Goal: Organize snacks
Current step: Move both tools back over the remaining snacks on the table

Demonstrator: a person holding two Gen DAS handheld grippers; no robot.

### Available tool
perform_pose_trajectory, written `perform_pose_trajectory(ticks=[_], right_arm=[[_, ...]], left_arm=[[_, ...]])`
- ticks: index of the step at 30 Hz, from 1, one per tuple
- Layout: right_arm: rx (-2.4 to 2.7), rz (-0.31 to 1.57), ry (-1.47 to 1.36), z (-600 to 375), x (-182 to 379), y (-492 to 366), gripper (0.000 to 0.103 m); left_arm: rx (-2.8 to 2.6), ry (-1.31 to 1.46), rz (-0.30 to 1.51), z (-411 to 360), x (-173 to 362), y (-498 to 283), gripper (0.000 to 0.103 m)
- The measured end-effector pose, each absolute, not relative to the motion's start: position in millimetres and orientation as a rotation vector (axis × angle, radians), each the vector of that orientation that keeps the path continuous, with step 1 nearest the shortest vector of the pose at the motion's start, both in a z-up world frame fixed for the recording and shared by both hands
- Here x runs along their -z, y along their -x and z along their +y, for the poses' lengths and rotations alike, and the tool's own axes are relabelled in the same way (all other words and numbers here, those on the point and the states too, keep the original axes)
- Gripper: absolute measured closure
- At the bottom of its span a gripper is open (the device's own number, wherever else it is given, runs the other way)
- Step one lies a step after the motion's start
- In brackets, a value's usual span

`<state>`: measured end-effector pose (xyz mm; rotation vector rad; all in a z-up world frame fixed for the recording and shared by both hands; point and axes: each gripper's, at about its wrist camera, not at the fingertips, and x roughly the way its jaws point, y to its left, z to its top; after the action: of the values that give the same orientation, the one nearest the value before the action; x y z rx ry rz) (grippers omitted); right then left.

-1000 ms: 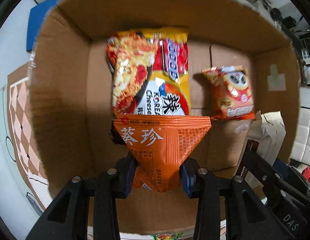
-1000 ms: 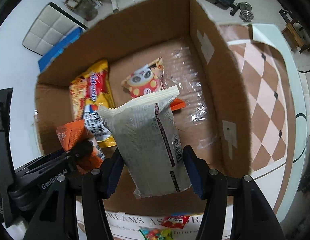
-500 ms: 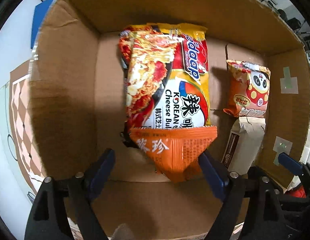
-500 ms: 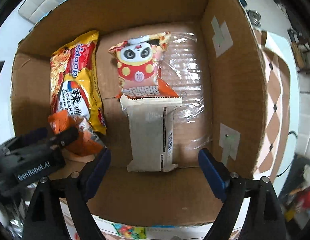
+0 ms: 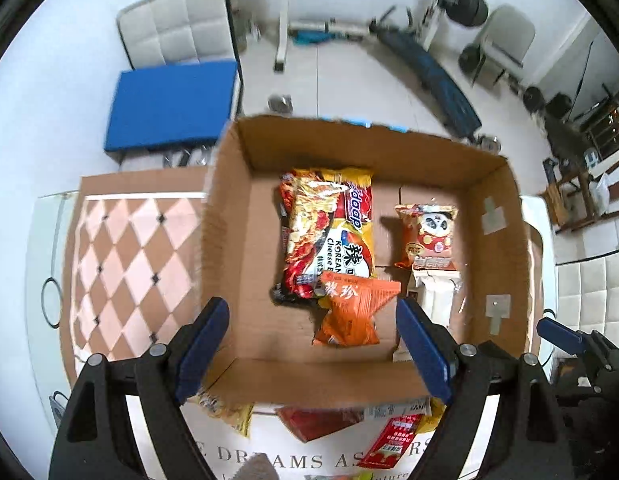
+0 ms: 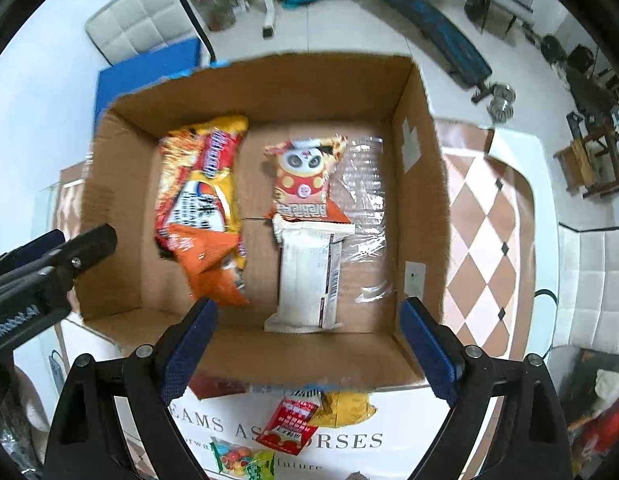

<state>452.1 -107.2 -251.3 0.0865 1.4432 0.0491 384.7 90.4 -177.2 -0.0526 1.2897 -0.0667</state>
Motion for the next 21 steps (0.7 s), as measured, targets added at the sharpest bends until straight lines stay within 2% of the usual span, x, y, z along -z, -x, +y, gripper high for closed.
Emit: perform_pose_trajectory(ticks=[3,8,14,21], right_arm=[[-0.051,1.410,-0.115,-107,236,-428,0.008],[-0.057,1.473,-0.258,-112,250,-378,0.008],[0.010,1.636,-0.442,-116,324,-319,0.009],[0.128,1.735,-0.487,-113,392,-285,0.013]], left_arm=[[0.028,0.046,1.243,95,168,-358,0.018],[-0.050,0.050,1.278,119,187,-313,0.018],[-0.123,0.073,1.410,150,243,-272,0.018],[-0.159,0.115,1.492,181,291,-252,0.018]])
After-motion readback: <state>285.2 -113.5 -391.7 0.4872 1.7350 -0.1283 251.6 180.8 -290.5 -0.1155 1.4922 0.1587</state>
